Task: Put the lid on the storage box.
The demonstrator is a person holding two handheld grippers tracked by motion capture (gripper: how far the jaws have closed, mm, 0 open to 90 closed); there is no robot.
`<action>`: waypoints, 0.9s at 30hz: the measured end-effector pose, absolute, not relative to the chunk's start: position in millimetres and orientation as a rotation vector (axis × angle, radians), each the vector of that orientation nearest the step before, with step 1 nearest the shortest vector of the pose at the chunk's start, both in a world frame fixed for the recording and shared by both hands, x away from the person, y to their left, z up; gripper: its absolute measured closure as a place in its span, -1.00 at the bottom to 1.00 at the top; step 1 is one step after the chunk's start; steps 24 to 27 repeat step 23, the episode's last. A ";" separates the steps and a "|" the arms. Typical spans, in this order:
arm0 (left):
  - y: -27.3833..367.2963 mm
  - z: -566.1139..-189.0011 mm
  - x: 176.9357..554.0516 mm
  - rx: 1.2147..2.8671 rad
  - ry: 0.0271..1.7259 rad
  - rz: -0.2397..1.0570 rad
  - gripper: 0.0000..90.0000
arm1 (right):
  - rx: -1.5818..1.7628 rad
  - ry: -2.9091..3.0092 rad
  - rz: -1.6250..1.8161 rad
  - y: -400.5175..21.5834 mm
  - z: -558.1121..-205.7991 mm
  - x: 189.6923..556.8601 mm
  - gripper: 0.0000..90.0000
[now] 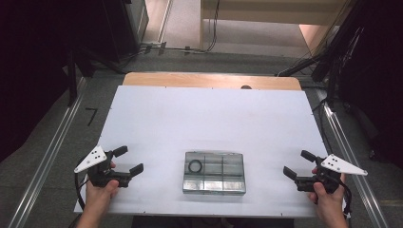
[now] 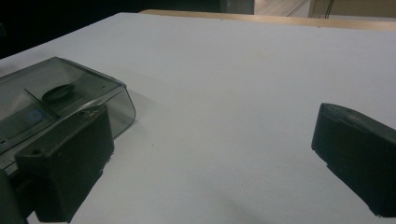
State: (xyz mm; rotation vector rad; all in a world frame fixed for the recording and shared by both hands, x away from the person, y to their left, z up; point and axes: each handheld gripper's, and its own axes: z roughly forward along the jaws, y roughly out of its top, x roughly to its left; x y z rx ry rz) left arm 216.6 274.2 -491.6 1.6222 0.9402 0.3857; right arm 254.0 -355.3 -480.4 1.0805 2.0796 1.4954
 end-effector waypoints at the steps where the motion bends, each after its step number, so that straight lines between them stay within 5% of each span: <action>1: 274.2 -492.1 216.7 1.621 0.941 0.384 -1.00 | 1.083 2.079 1.494 -355.7 -481.1 254.3 -1.00; 27: 269.3 -496.0 218.7 1.630 0.934 0.368 -0.99 | 1.103 2.076 1.481 -358.7 -487.9 256.8 -1.00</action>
